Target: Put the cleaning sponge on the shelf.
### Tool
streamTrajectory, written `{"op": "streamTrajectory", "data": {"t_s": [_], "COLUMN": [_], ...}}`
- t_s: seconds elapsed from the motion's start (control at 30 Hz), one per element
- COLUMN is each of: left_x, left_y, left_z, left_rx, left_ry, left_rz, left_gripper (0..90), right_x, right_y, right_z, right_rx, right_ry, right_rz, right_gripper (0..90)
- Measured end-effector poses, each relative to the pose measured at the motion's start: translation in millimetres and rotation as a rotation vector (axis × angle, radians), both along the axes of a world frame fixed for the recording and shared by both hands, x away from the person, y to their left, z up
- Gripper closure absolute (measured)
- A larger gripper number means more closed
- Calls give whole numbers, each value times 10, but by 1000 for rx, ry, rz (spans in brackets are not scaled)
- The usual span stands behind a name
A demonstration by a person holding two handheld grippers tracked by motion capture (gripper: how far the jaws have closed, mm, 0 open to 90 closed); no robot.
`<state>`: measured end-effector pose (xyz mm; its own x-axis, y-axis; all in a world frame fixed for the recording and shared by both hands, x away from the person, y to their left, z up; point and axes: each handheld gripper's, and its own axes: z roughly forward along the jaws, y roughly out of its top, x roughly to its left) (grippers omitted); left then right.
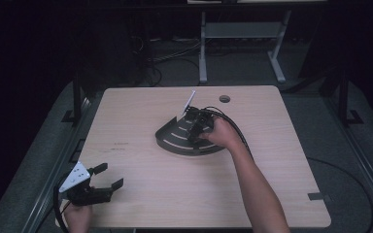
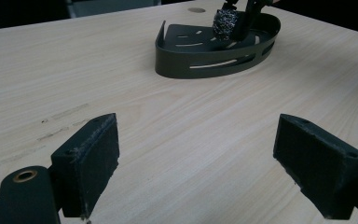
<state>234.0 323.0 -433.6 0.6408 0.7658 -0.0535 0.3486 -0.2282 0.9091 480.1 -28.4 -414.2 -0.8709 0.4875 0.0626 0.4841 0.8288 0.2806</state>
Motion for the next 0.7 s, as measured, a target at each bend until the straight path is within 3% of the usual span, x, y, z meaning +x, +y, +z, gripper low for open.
{"op": "streamTrajectory", "data": {"t_s": [0.37,0.7], "left_x": [-1,-2], "left_y": [6,1], "left_z": [0,0], "left_rx": [2,0], "left_ry": [-1,-1], "left_rz": [2,1], "left_gripper": [137,137], "right_x": [37,30], "right_y": [-51,-23], "right_z": [-122,-156], "right_rx": [14,-7], "right_ry": [15,18], "right_rz": [-29,-31], "right_gripper": [313,313]}}
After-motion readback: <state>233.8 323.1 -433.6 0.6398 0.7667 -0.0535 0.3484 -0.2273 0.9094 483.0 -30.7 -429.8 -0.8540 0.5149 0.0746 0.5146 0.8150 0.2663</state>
